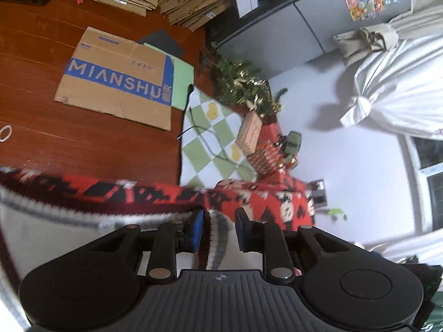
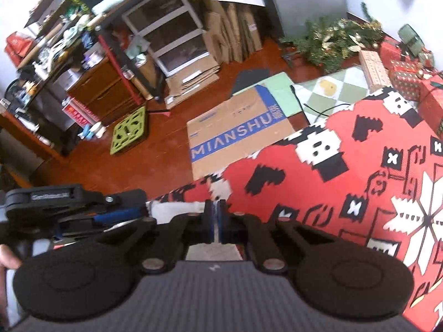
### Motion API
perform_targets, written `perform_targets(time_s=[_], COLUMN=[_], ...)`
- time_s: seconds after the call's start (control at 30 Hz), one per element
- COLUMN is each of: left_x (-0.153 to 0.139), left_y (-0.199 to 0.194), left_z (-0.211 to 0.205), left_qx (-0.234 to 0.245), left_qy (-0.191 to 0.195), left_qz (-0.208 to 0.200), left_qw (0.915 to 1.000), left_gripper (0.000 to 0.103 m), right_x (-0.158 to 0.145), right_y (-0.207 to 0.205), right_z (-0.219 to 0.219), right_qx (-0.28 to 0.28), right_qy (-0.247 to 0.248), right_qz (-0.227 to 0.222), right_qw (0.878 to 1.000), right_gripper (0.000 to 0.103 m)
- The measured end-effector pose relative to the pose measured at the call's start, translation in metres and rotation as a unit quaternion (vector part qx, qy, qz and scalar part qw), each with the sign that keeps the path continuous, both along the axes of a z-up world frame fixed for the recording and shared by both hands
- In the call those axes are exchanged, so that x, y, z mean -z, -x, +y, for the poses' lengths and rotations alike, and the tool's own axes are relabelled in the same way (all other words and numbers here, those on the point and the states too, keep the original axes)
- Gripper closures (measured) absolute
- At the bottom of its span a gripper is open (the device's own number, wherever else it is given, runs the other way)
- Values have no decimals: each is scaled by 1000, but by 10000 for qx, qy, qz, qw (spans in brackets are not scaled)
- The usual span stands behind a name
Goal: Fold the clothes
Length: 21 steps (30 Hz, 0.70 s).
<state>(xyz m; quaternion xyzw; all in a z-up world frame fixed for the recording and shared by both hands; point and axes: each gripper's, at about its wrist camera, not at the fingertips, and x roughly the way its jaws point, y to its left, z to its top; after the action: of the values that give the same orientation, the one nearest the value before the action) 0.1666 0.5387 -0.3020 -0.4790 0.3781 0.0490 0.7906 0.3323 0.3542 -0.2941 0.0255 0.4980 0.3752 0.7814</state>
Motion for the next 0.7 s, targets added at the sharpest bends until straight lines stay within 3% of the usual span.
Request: perform_targets(time_s=[0.17,0.2,0.23,0.37,0.57,0.6,0.7], left_x=[3,3,3,1,3,2,-6], left_y=[-10,-12,-15,-25,-28,-27,-20], left_z=[-6,-9,-12,-21,-13,-12,-6], left_qx=[384,486,582,813,767,748,676], left_qy=[-207,-401,-645,-1409,-1334,-1298,-1111], left_qz=[91,171,214,298,329,352,308], left_qw=[9990,9979,9960,9862,9875,9881,9910], left_gripper=[75,84,102,102,101,100,85], right_x=[14,18,21,26,27,25,14], right_y=[-9,-10,-11,-8,2,3,7], right_z=[2,2,3,7,17,19,18], right_qx=[195,221,241,285,-41,-43,-75], right_qy=[200,206,225,278,619,712,667], right_qz=[-6,14,-10,-230,-612,-671,-728], right_qw=[9996,9995,9995,9989,9962,9952,9951], right_gripper=[101,101,101,101,99,94,91])
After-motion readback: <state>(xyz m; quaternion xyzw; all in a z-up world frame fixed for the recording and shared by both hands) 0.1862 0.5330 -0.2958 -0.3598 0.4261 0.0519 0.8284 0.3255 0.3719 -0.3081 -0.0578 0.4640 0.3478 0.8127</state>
